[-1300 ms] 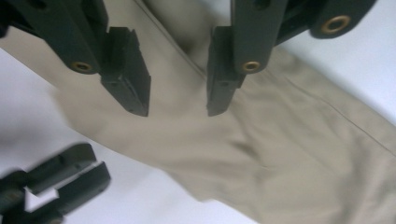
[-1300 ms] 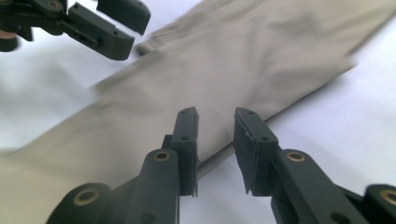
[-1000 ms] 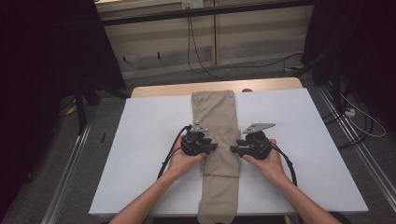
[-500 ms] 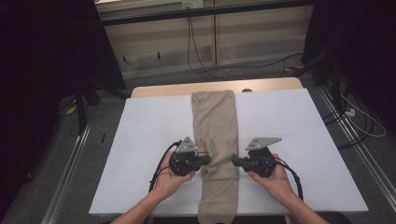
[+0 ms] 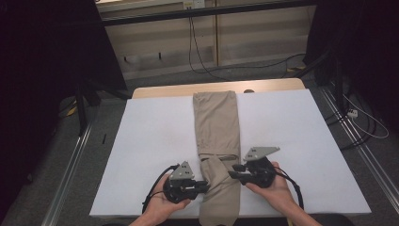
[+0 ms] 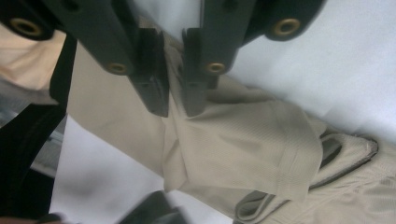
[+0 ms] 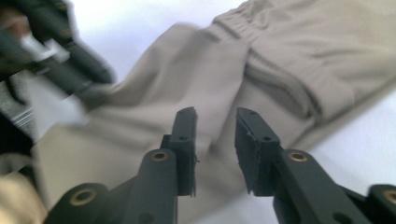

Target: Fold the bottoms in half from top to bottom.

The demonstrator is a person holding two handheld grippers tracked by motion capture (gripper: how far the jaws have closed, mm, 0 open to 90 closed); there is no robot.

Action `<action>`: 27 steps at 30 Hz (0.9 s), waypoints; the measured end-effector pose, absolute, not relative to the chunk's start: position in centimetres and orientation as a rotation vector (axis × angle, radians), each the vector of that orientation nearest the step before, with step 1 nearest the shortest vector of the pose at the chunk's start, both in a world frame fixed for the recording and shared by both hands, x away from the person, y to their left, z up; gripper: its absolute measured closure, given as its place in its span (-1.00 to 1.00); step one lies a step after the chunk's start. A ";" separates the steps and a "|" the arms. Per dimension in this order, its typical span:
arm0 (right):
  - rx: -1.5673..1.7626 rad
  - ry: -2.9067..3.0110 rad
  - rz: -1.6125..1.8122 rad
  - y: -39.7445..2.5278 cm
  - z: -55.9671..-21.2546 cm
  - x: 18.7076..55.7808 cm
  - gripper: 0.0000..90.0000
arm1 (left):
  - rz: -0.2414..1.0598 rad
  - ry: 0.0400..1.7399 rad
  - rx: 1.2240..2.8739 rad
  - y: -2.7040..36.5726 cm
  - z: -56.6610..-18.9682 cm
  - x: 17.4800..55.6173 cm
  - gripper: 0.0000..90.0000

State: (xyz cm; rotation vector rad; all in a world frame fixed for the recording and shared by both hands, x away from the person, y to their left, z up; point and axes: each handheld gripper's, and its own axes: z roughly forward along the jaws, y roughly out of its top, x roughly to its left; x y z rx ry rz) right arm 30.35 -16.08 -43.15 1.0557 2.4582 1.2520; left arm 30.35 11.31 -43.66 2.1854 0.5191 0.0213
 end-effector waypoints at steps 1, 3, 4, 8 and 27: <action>1.060 2.460 1.242 -15.8 -43.3 31.0 0.44 | 0.035 0.521 2.172 11.4 -43.5 30.6 0.76; 1.064 2.494 1.235 -14.8 -43.8 32.5 0.39 | 0.045 0.560 2.132 11.9 -43.2 31.5 0.59; 1.060 2.500 1.222 -14.2 -44.0 33.1 0.36 | 0.073 0.575 2.122 12.1 -43.0 32.0 0.55; 1.059 2.508 1.191 -12.5 -44.9 34.4 0.31 | 0.115 0.658 2.124 12.2 -43.7 34.2 0.12; 0.983 2.605 1.260 -15.1 -44.8 25.2 1.00 | -0.037 0.341 2.262 10.3 -44.6 28.2 0.81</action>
